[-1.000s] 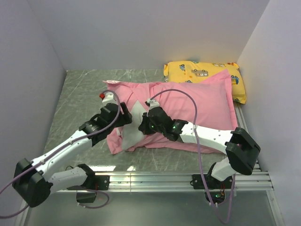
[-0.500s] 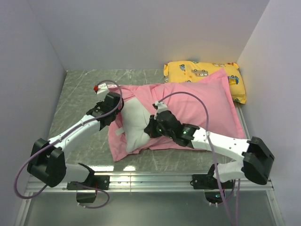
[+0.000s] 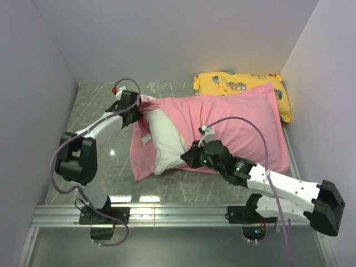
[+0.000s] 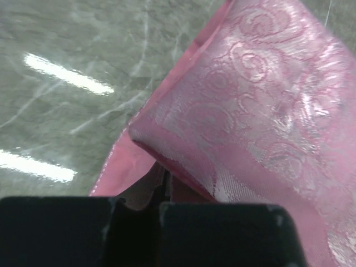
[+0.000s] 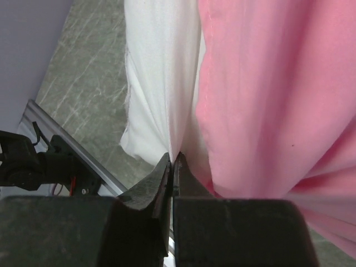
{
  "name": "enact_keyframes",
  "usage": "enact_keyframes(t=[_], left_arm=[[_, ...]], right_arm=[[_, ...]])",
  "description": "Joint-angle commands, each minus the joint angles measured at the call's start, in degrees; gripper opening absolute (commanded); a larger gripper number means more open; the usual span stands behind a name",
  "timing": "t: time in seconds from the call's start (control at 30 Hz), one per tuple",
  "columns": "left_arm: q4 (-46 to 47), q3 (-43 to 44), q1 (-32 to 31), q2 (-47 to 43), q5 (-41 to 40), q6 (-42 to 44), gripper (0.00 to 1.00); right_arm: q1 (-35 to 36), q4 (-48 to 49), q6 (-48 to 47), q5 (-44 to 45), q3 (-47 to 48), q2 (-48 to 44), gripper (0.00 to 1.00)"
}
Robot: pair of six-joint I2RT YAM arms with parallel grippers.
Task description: Remove the pillowcase from the pillow
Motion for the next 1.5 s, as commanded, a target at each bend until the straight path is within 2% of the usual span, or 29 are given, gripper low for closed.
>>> enact_keyframes(t=[0.0,0.13,0.2,0.4,0.5,0.6,0.7,0.8,1.0,1.1,1.27,1.47], left_arm=[[8.34,5.75,6.81,3.71,-2.98,2.30,0.03],[4.92,12.16,9.11,9.35,0.64,2.29,0.09],[5.36,12.96,10.60,10.14,1.87,1.77,0.14],[6.93,13.76,11.40,13.66,11.09,0.45,0.20],[11.76,8.76,9.47,12.70,16.11,-0.34,0.27],[18.09,1.82,6.48,9.99,18.92,-1.22,0.40],[25.90,-6.00,5.42,6.30,24.61,-4.29,0.48],[28.12,-10.41,5.42,2.96,27.89,-5.88,0.51],[25.40,-13.05,5.51,-6.44,27.02,-4.30,0.67],[20.93,-13.49,5.51,-11.72,23.60,-4.74,0.75],[9.59,-13.66,5.59,-18.32,12.27,-7.72,0.85],[7.39,-18.50,5.51,-29.48,12.78,-7.81,0.97]], right_arm=[[1.12,-11.45,-0.03,-1.18,-2.49,-4.61,0.00],[1.30,-12.24,-1.09,-3.64,-1.97,-7.52,0.00],[1.47,-13.73,-1.27,-3.91,-1.70,-8.57,0.00],[1.56,-14.09,-2.14,-6.36,1.54,-13.23,0.00],[1.47,-12.87,-3.28,-8.02,5.58,-12.71,0.00],[1.56,-11.46,-3.90,-7.87,10.68,-7.99,0.00],[1.47,-10.58,-4.69,-7.42,16.48,-2.01,0.00],[1.56,-8.74,-5.13,-9.35,20.35,1.95,0.00],[0.42,-7.94,-5.22,-9.97,23.96,5.83,0.00],[-1.77,-6.98,-4.17,-10.41,23.44,6.71,0.00],[-5.03,-4.08,-3.02,-13.05,22.29,8.56,0.00],[-5.12,-3.28,-3.72,-12.78,26.94,14.18,0.00]])
